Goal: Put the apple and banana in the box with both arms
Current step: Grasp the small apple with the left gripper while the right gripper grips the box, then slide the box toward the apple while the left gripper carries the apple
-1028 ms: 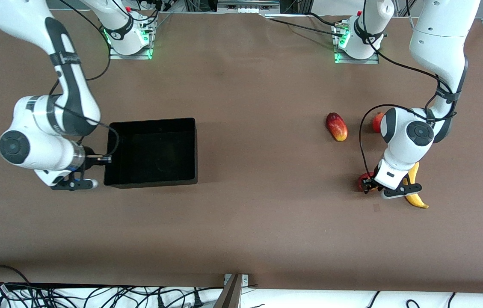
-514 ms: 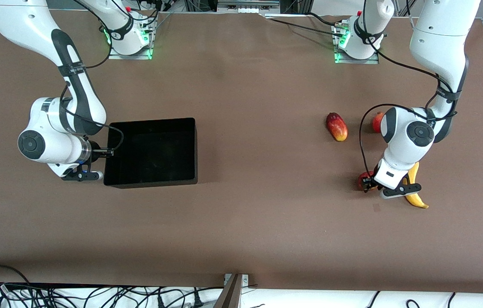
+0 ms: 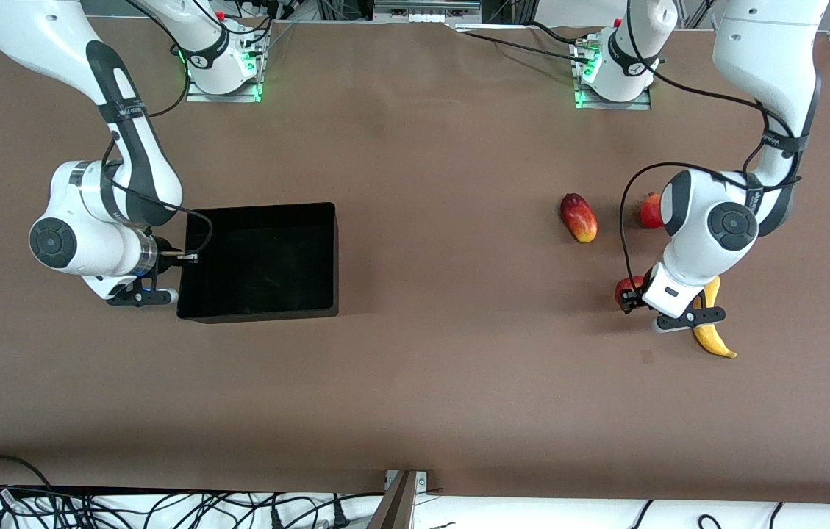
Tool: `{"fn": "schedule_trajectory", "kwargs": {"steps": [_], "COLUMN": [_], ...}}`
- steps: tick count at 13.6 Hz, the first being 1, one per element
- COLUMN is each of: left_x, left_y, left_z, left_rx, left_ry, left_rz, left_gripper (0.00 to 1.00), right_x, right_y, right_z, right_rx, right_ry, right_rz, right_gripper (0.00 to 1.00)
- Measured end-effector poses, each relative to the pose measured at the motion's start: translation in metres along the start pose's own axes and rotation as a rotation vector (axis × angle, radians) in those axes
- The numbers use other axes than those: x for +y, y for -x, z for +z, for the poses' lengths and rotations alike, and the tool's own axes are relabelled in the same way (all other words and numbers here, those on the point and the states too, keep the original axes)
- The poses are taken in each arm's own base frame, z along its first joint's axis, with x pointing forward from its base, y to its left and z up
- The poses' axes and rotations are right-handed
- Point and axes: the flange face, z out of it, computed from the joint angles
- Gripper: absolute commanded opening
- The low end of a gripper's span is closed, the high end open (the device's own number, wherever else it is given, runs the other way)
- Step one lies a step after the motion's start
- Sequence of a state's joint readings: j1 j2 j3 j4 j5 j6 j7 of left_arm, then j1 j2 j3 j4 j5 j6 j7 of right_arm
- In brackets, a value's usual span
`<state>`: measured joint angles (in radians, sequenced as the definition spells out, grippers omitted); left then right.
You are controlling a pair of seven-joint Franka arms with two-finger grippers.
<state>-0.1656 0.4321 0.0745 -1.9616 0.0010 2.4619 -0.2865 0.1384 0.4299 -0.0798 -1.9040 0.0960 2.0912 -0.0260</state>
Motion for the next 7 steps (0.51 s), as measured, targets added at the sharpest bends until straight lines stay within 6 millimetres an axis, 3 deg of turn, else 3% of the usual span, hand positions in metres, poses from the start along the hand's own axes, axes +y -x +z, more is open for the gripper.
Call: {"fn": "schedule_trajectory", "kwargs": {"steps": [3,5,7], "left_x": [0.022,0.048,0.077], "left_y": [-0.007,-0.010,-0.009], "left_z": [-0.054,-0.089,-0.115], "left_rx": [-0.065,-0.091,-0.096], "left_ry": [-0.006,-0.002,0.009], "left_rz": [-0.032,-0.072,-0.125], "left_gripper": [0.00,0.00,0.00], "right_x": [-0.042,-0.098,-0.166], "right_y": [-0.006,-0.009,-0.007], "right_z": [-0.034,-0.057,-0.065], "right_rx": [0.027,0.064,0.082], "right_ry": [-0.008,-0.013,-0.051], "right_rz": [-0.026,-0.010,0.024], "right_gripper": [0.00,0.00,0.00]}}
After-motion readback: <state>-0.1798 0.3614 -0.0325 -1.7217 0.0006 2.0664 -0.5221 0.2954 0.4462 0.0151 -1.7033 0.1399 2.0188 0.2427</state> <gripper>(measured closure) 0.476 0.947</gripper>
